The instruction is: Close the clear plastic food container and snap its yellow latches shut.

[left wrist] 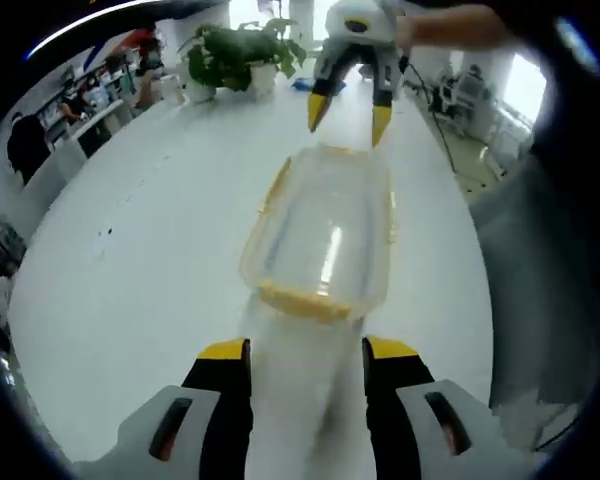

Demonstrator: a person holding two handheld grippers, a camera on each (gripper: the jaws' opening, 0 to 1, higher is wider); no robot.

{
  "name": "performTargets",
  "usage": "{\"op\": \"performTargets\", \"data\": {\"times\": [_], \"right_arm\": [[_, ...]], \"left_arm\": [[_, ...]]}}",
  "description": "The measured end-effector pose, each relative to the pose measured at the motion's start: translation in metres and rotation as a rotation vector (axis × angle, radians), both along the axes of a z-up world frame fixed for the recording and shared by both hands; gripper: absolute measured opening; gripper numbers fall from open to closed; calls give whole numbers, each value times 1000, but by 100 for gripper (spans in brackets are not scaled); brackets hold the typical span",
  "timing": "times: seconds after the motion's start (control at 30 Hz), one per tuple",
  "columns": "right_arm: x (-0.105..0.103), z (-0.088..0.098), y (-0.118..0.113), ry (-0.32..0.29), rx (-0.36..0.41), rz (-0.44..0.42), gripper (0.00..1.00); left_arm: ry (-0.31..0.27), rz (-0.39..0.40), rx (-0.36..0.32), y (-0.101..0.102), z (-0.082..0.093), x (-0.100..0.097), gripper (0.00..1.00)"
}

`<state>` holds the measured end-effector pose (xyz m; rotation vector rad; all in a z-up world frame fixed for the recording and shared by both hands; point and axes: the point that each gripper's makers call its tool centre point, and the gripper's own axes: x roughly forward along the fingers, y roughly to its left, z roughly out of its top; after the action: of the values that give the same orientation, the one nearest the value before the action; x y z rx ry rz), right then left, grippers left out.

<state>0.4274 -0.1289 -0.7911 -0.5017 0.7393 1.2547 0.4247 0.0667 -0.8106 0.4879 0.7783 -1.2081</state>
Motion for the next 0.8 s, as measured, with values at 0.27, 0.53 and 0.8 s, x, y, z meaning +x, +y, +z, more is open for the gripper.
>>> {"op": "performTargets", "data": {"times": [0.27, 0.53, 0.8], "right_arm": [[-1, -2, 1, 27, 77, -59, 27], [-2, 3, 20, 19, 83, -30, 25], [-3, -1, 53, -6, 46, 54, 25]], "left_arm": [[26, 160, -180, 11, 13, 7, 34], [1, 111, -210, -25, 23, 12, 35], [11, 48, -246, -68, 30, 12, 36]]}}
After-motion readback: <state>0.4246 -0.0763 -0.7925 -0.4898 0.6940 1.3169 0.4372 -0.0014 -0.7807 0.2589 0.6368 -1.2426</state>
